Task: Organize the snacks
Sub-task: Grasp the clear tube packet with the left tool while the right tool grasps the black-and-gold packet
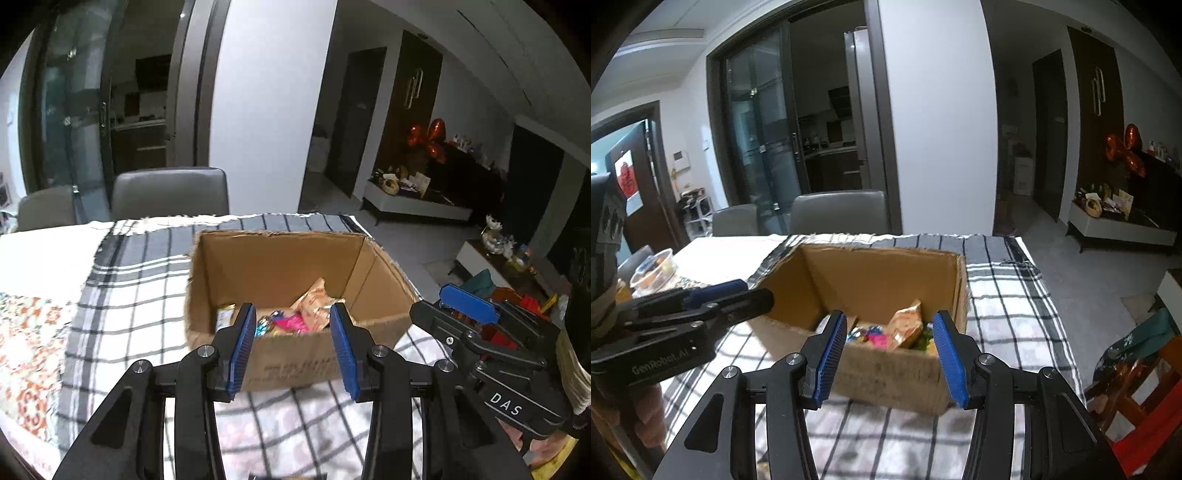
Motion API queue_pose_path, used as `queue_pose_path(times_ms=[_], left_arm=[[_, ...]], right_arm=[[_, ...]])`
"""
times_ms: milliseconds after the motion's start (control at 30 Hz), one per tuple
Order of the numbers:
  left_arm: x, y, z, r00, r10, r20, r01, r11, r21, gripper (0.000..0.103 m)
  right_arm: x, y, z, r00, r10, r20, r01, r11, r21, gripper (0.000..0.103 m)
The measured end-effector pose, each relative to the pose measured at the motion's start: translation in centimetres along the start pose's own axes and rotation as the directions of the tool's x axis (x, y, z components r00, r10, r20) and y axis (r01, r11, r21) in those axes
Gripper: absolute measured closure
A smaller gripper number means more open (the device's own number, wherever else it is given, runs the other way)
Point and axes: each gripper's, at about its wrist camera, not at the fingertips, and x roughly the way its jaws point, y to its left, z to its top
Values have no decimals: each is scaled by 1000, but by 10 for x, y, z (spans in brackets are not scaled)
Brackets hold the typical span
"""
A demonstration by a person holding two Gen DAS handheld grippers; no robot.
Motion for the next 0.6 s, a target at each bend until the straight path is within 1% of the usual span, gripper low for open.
queue_pose_path(times_ms=[133,200,300,433,600], left_arm=[[-25,-2,-16,999,43,5,-43,999,17,60],[-33,-2,-25,998,57,-5,-57,998,18,60],[-42,-2,-39,997,67,-28,-67,998,9,60],[-49,3,-62,994,93,-65,-93,996,-1,59],[-55,9,-89,982,150,-111,-152,988,-2,58]], right_arm=[[-12,13,-16,999,44,-22,-45,998,-41,53],[-15,19,-24,998,59,-36,-61,996,-59,53],[-17,27,-38,992,102,-70,-108,991,-84,53],[-17,40,-56,983,141,-121,-157,978,-135,53],[-8,56,-80,961,203,-190,-241,949,-201,53]])
